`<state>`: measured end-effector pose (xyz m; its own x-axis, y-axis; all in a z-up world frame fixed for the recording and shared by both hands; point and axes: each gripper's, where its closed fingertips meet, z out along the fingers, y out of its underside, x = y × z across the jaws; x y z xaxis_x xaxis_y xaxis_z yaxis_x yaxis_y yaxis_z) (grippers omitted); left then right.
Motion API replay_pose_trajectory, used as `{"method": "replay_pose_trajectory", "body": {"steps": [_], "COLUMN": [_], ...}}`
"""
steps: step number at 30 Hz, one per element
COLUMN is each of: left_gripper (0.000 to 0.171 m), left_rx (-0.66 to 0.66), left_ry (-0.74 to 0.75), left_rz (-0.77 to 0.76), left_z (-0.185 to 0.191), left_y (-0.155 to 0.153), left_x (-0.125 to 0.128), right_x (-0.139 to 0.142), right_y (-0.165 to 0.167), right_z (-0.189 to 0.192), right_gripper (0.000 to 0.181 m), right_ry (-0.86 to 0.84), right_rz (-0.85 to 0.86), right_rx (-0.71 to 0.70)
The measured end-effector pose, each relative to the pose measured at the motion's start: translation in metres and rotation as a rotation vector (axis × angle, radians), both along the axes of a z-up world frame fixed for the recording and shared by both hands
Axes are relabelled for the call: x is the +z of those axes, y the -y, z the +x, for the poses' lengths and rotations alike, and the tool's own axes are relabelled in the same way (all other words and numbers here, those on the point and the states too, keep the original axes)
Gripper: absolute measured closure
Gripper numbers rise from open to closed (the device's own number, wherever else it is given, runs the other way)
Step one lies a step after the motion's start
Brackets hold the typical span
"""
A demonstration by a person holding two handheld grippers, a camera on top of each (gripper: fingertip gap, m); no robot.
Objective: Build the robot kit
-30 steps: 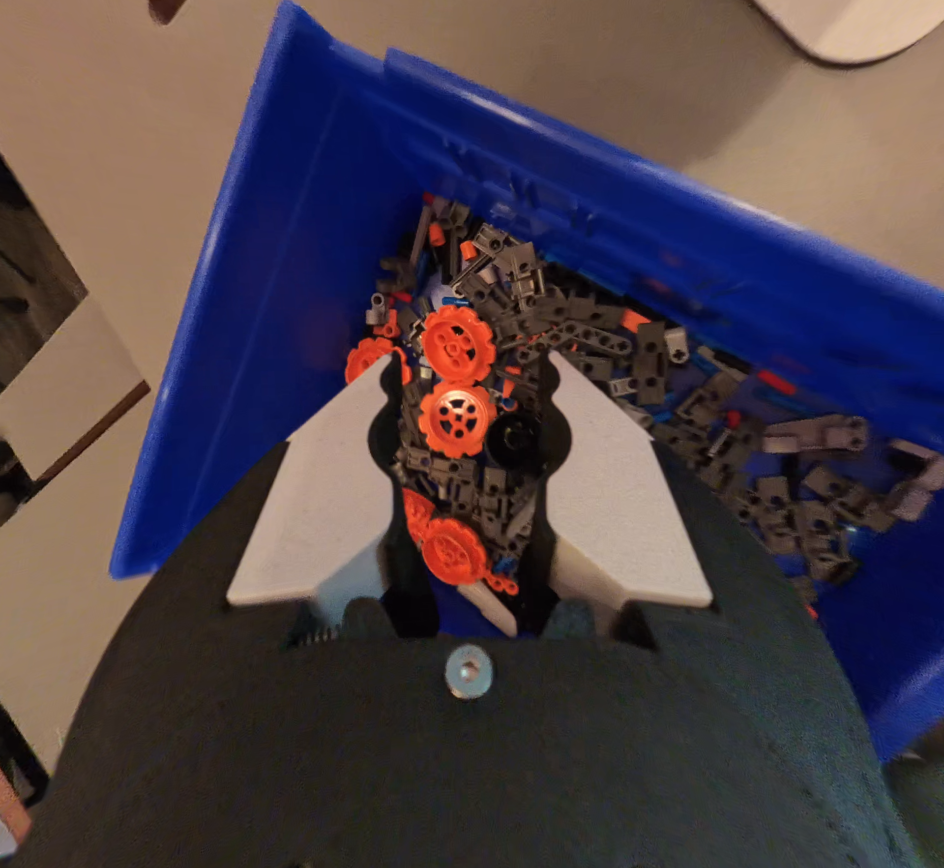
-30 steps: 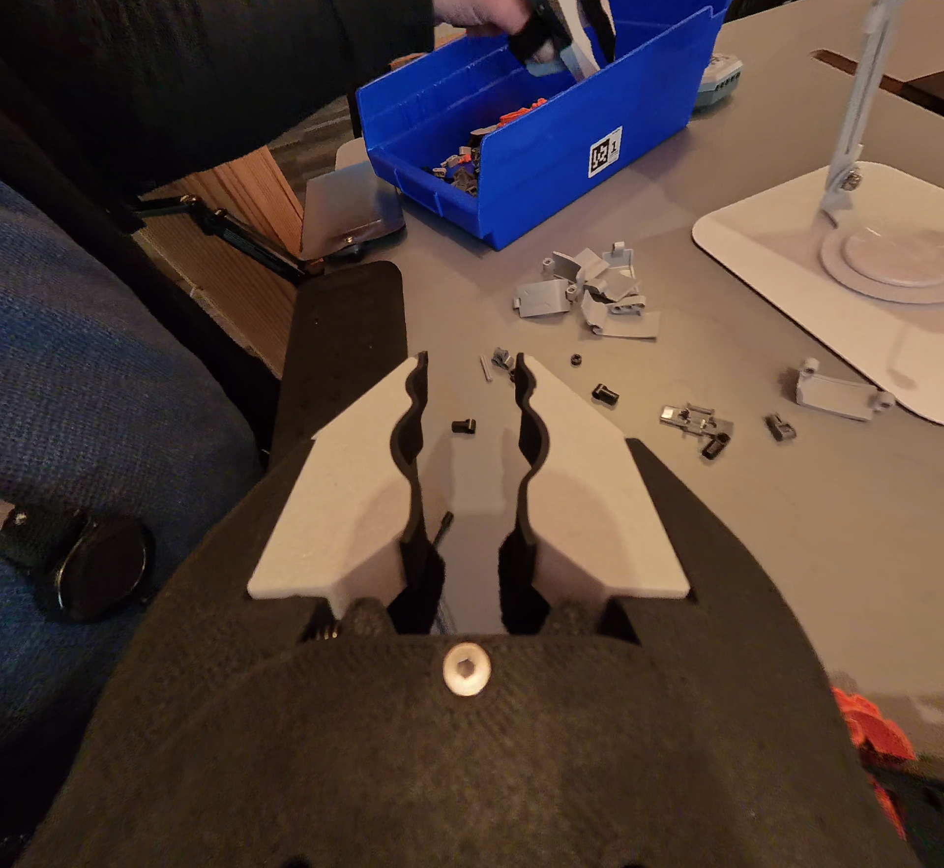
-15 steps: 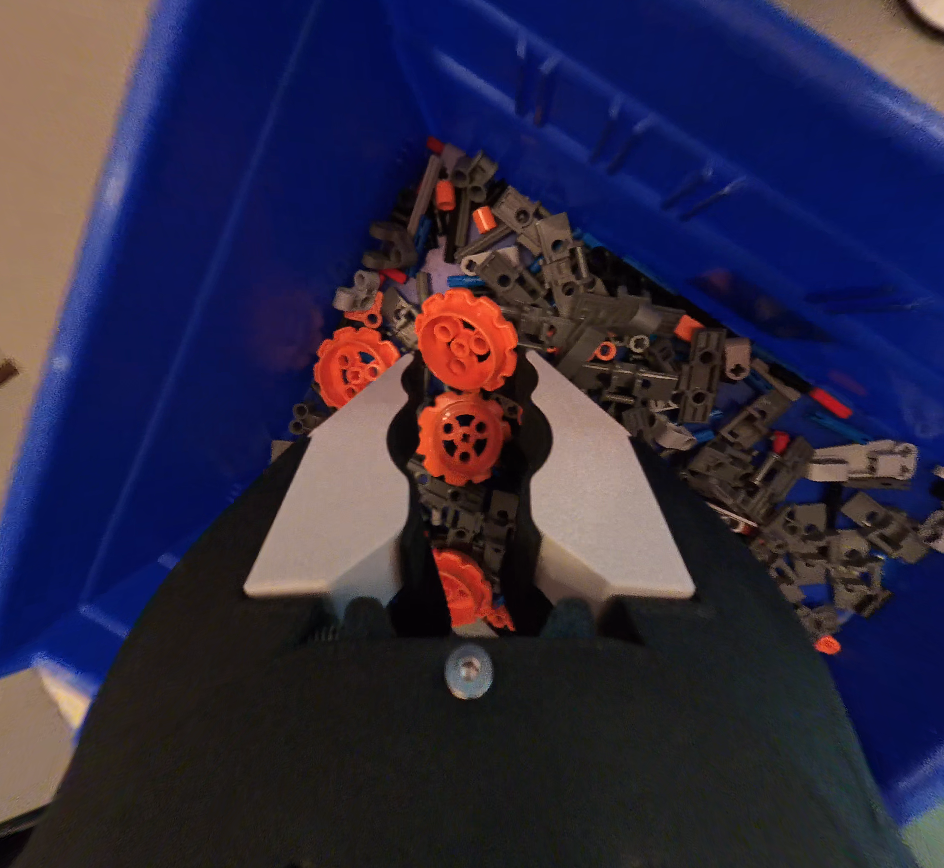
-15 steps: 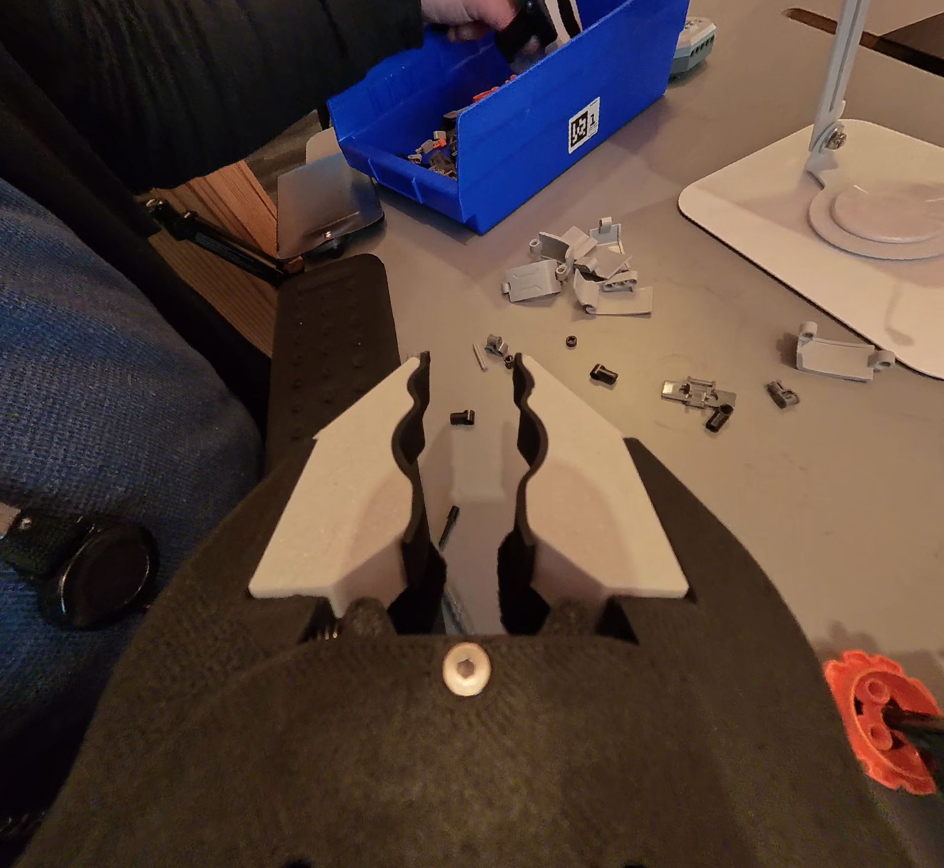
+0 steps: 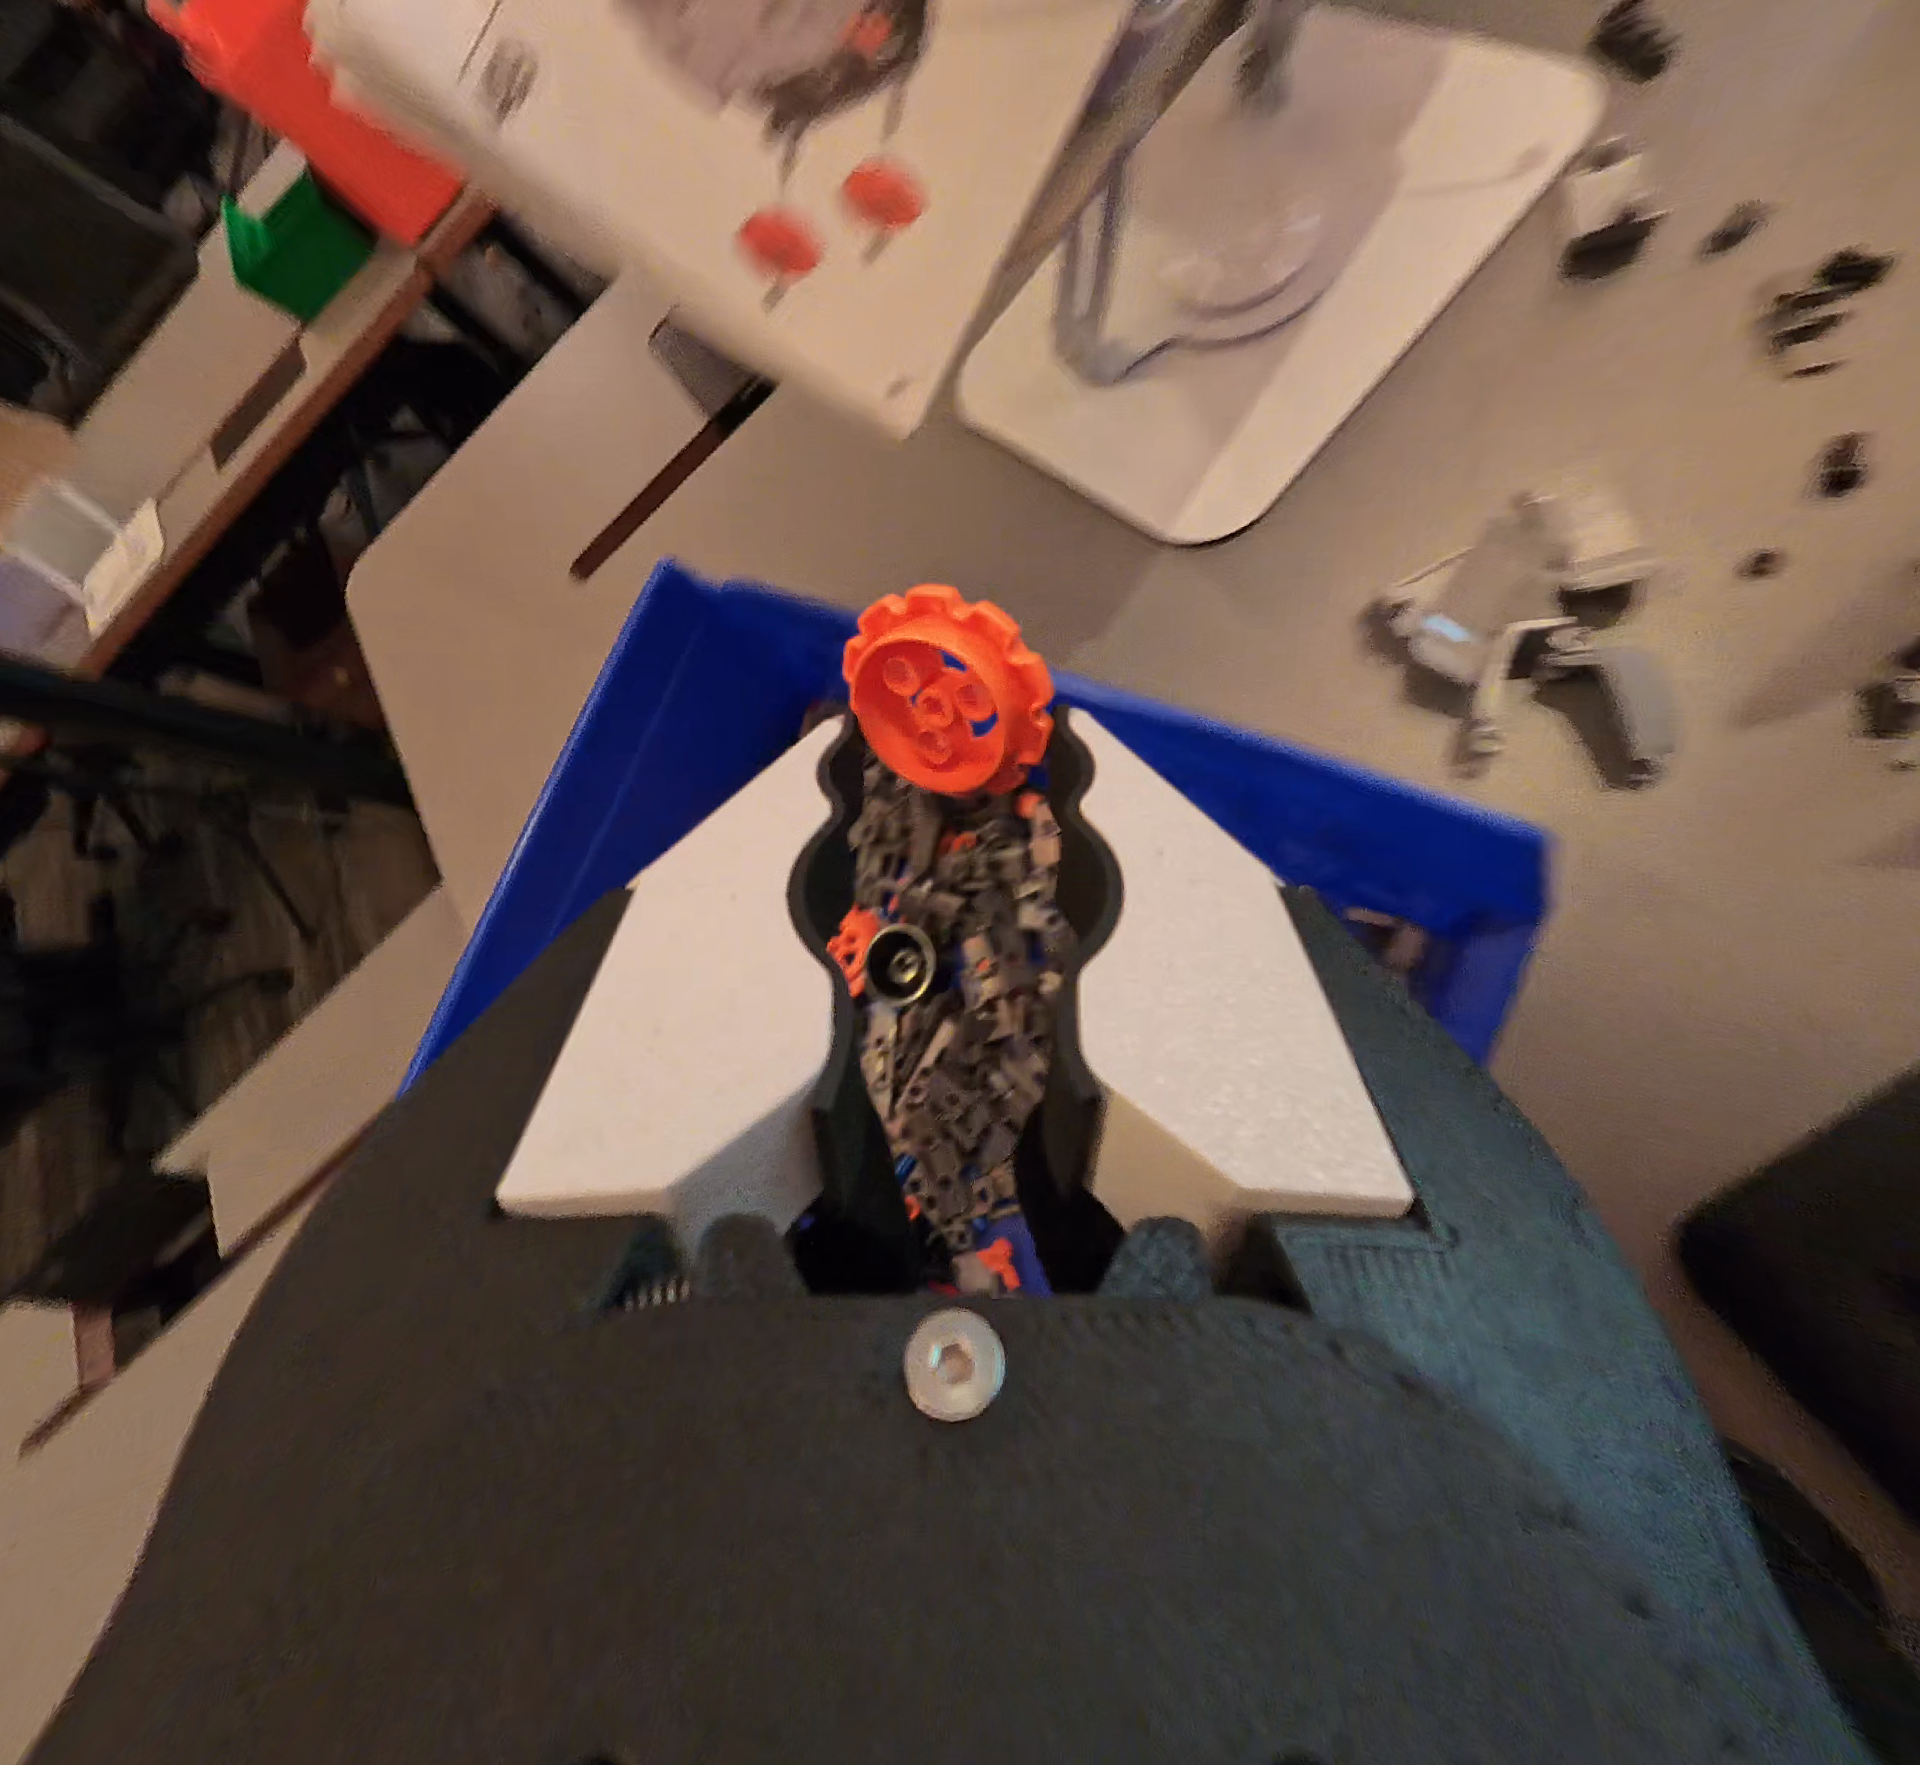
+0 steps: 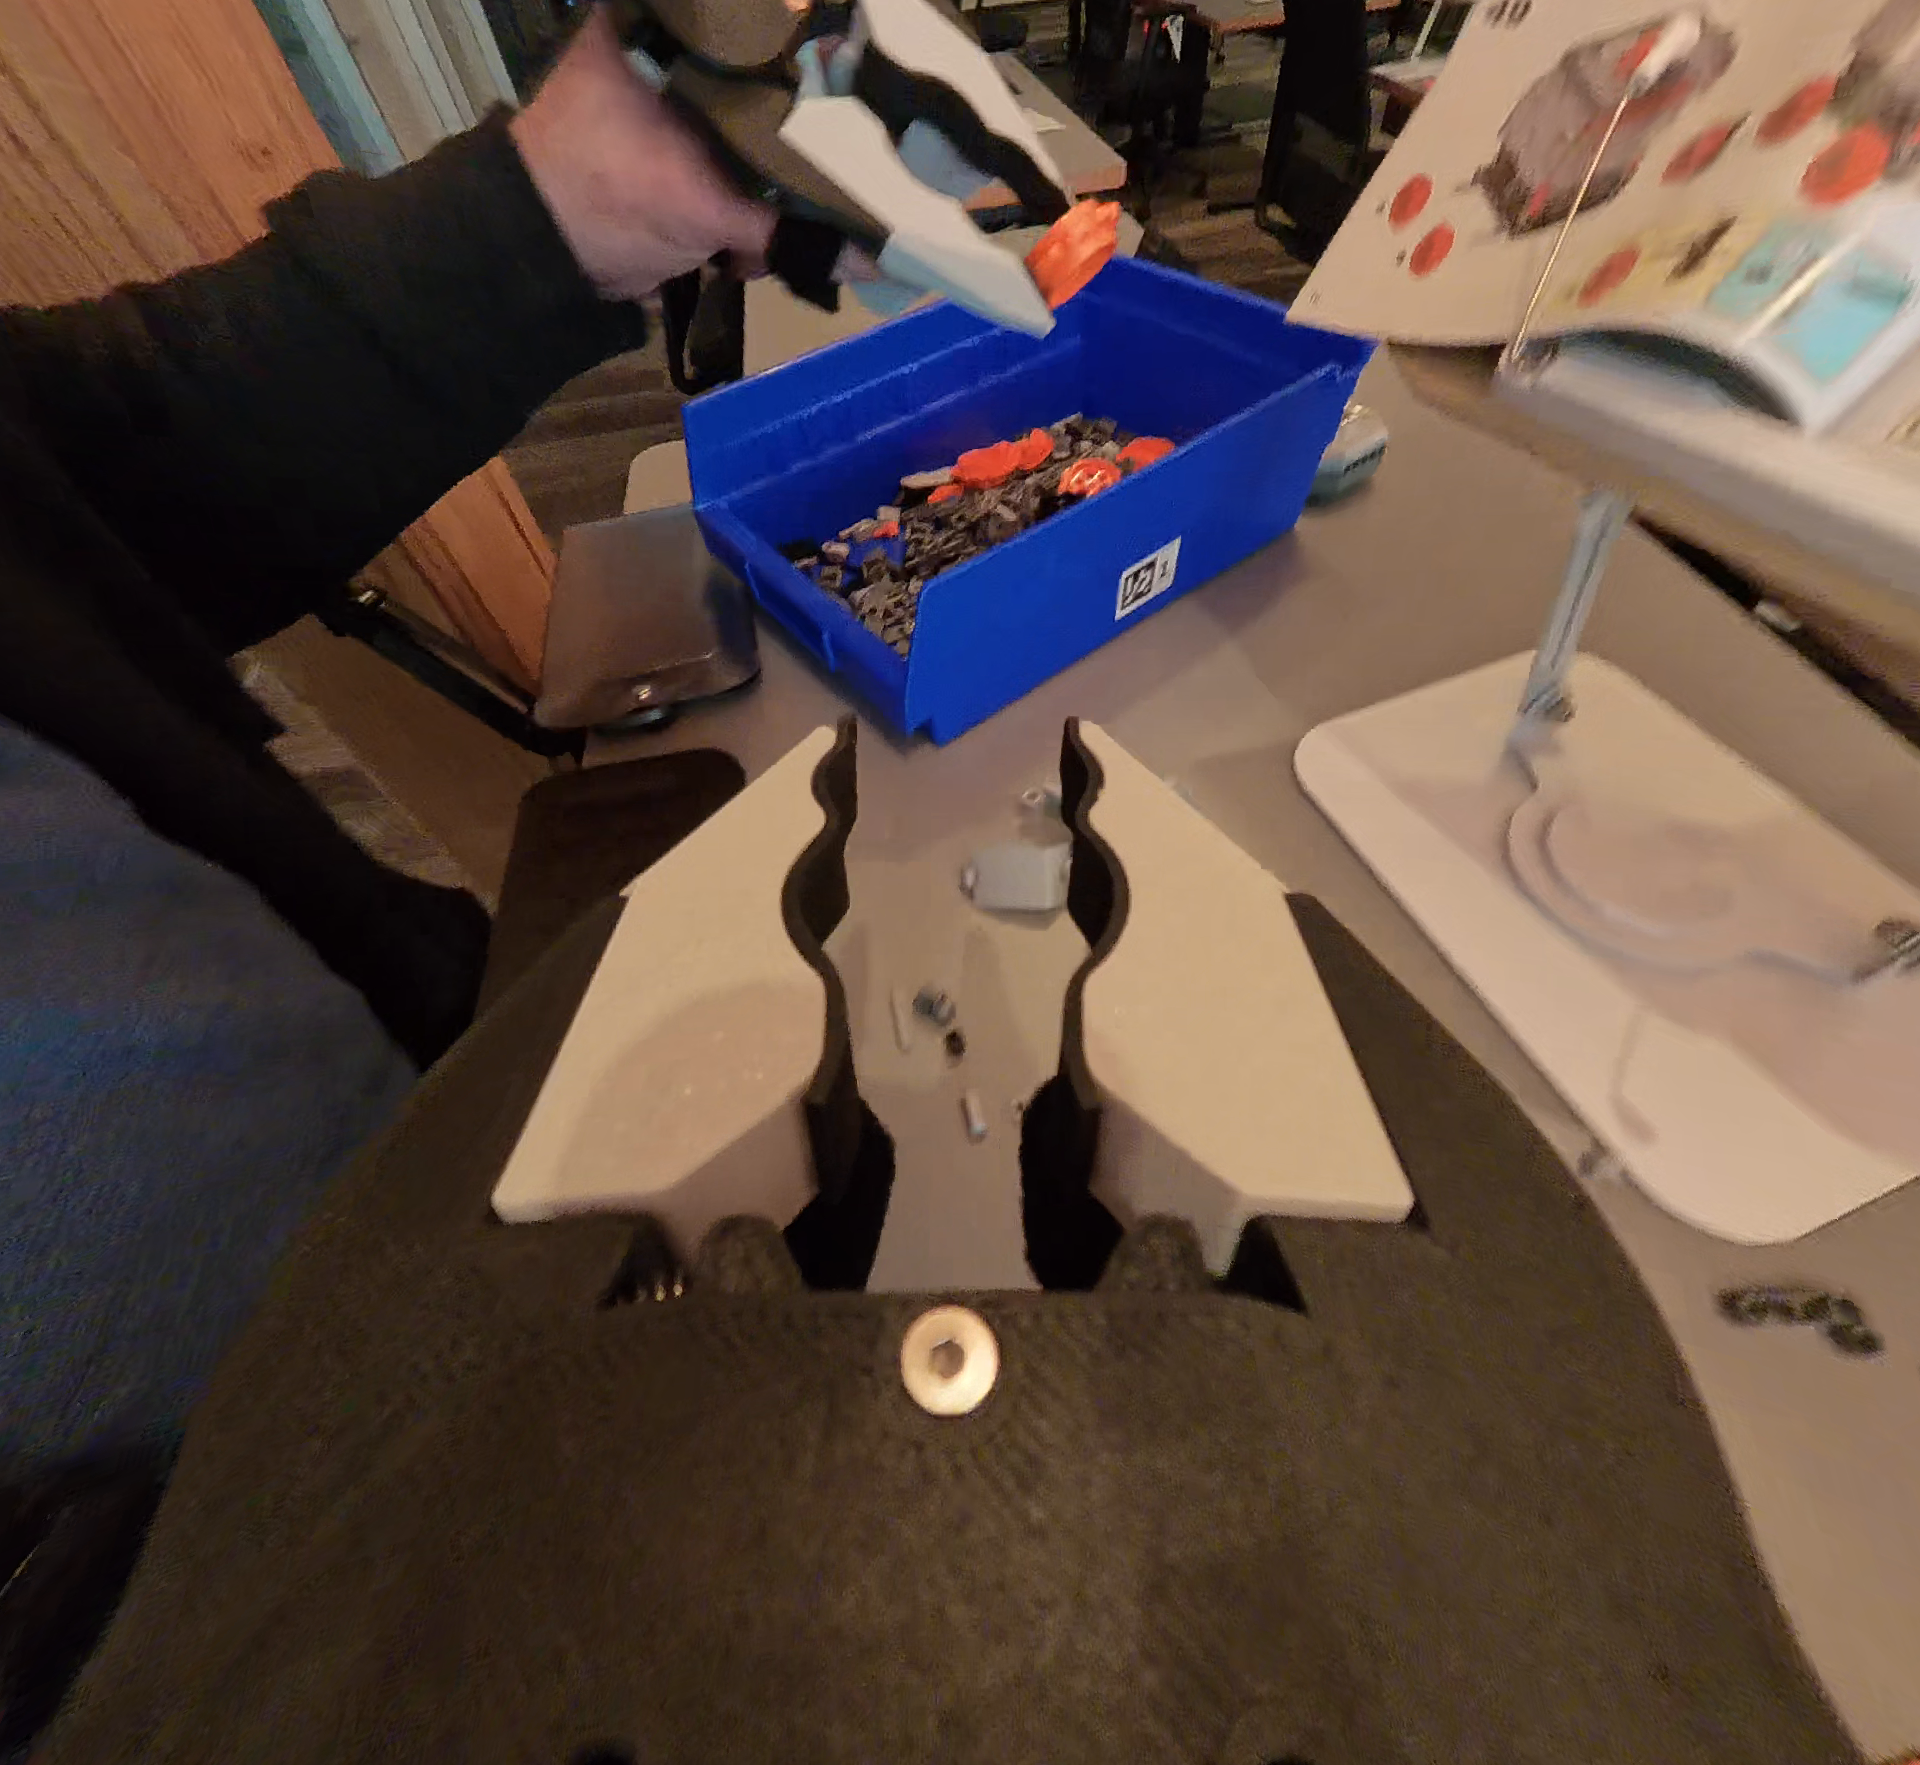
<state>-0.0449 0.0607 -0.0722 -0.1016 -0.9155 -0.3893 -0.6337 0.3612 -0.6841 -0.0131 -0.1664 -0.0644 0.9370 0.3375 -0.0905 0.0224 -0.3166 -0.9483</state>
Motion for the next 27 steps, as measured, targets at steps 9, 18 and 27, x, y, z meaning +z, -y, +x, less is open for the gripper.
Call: {"method": "replay_pose_trajectory", "body": {"steps": [9, 18, 27], "left_gripper": [0.136, 0.136, 0.137], "left_rx": [-0.489, -0.849, -0.995], "left_ry": [0.004, -0.059, -0.025], "left_rz": [0.158, 0.383, 0.396], "left_z": [0.034, 0.050, 0.072], "left_y": [0.165, 0.242, 0.295], "left_x": [0.015, 0.016, 0.016], "right_x": [0.035, 0.016, 0.013], "right_y": [-0.023, 0.012, 0.064], "right_z": [0.011, 0.007, 0.032], "right_gripper": [0.133, 0.137, 0.142], "right_ry": [0.174, 0.149, 0.092], "right_rz": [0.037, -0.105, -0.070], "right_rx": [0.083, 0.324, 0.152]}}
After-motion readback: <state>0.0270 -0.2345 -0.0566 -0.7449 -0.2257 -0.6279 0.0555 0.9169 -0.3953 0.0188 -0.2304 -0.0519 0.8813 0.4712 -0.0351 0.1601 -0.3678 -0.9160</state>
